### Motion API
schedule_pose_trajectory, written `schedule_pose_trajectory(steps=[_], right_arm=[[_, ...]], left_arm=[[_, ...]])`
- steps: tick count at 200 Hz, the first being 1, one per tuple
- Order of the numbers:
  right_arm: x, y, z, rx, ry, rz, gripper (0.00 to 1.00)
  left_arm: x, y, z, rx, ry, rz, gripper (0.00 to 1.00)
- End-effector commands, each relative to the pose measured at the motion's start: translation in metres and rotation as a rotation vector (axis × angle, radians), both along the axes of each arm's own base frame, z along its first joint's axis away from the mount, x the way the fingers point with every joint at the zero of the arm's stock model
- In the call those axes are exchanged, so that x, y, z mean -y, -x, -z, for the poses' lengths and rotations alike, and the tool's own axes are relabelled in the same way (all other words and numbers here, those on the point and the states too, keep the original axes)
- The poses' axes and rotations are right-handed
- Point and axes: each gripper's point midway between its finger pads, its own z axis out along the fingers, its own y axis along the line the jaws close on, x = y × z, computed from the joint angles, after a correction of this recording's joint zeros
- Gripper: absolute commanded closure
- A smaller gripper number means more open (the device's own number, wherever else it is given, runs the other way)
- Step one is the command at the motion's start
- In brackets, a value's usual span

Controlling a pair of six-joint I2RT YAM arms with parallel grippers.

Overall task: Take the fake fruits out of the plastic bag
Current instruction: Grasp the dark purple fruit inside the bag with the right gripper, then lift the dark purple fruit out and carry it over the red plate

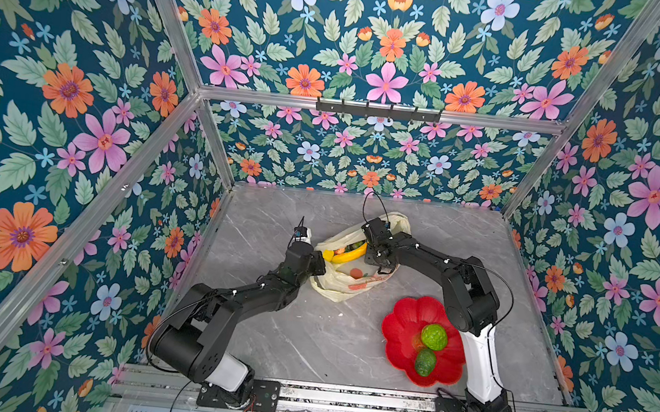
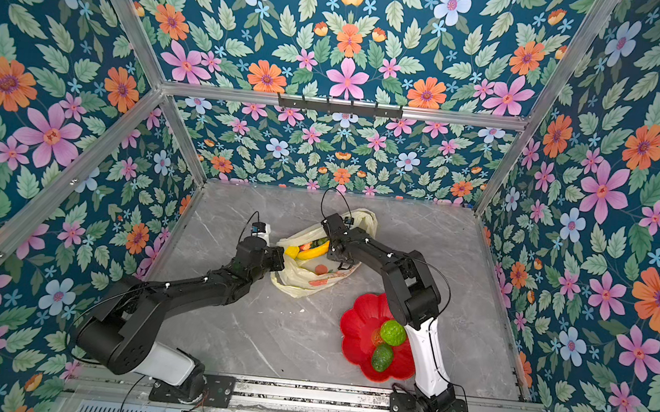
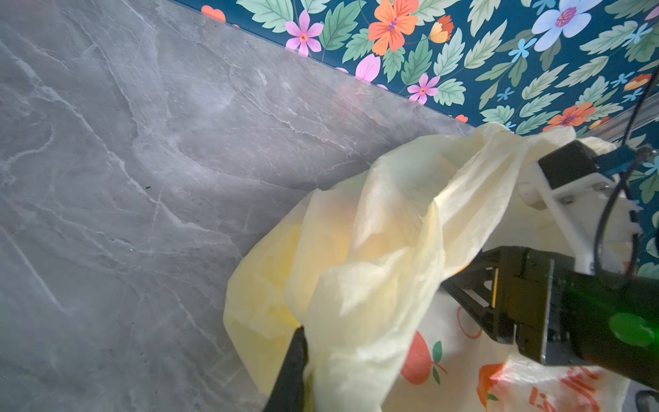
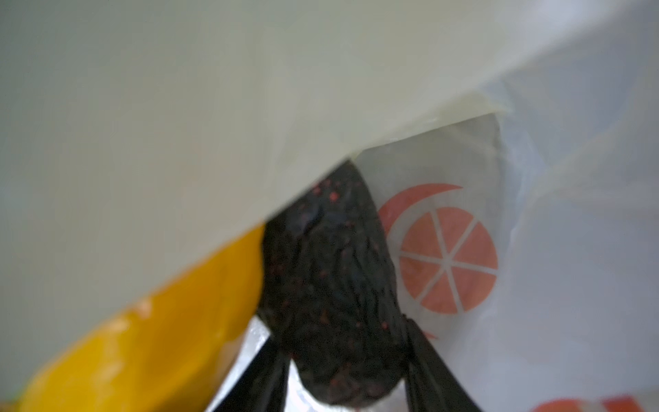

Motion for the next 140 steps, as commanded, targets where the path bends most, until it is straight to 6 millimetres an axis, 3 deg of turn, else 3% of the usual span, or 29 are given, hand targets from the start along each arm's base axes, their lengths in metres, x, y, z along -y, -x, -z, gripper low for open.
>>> schedule_pose_trajectory(steps=[1,50,140], right_arm=[[-0.006,-0.004,-0.008,0.032,-0.013,-0.042,0.58],[-0.004,0.001,-0.017,0.038,-0.023,-0.055,0.66],[0.008,0.027,-0.033,-0.033,-0.037,-0.022,0.66]], left_arm=[[0.000,-0.001,-0.001,0.010,-0.008,0.001,0.87],[-0.001,-0.001,0.000,0.008,-0.011,-0.001,0.87],[-0.001,-0.002,0.001,0.006,-0.014,-0.003,0.87]])
